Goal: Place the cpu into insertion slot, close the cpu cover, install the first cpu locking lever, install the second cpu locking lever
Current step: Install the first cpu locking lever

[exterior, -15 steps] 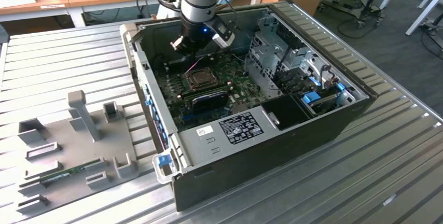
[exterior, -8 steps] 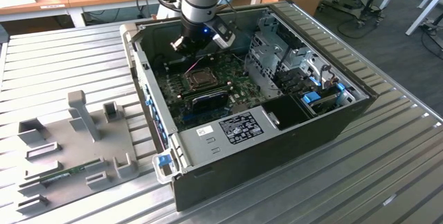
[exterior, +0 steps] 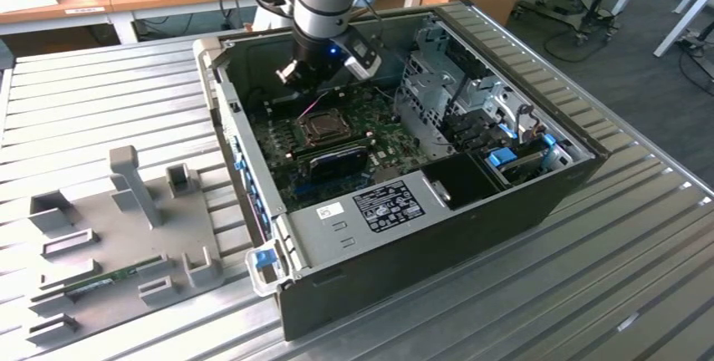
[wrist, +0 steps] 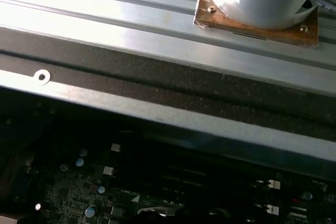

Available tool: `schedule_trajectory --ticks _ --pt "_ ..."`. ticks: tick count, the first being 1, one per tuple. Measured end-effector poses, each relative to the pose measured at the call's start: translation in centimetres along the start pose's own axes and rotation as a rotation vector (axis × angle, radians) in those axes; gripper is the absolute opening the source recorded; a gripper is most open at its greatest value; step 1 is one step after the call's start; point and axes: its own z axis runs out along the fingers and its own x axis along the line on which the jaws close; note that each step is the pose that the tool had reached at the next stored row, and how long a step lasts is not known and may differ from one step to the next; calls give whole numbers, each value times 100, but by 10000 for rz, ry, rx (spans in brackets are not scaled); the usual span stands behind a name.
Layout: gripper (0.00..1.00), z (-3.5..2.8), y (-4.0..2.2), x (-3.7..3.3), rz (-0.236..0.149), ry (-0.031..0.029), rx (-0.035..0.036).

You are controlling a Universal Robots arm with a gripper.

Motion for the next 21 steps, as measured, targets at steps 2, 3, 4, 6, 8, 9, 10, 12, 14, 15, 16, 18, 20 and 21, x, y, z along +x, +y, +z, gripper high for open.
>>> schedule_trajectory --ticks 2,3,4,6,8,9,10,12,14,15,16,18,20,21 --pt "10 -6 -18 3 0 0 0" --pt "10 -8 -26 5 0 0 0" --pt "10 -10 -32 6 0 0 1" --pt "10 -11 -35 7 1 -1 0" --pt "10 -11 -35 7 0 0 0" --pt "10 -12 -36 7 0 0 0" --pt "10 -12 -37 8 0 0 0" --pt "10 -14 -42 9 -1 0 0" --pt "10 -14 -43 9 0 0 0" --pt "10 -13 -43 8 1 -1 0" --pt "10 -14 -44 7 0 0 0" --pt "10 -13 -45 3 -1 0 0" --pt "10 -11 -47 -1 0 1 1" --pt "10 -9 -48 -3 0 0 0"
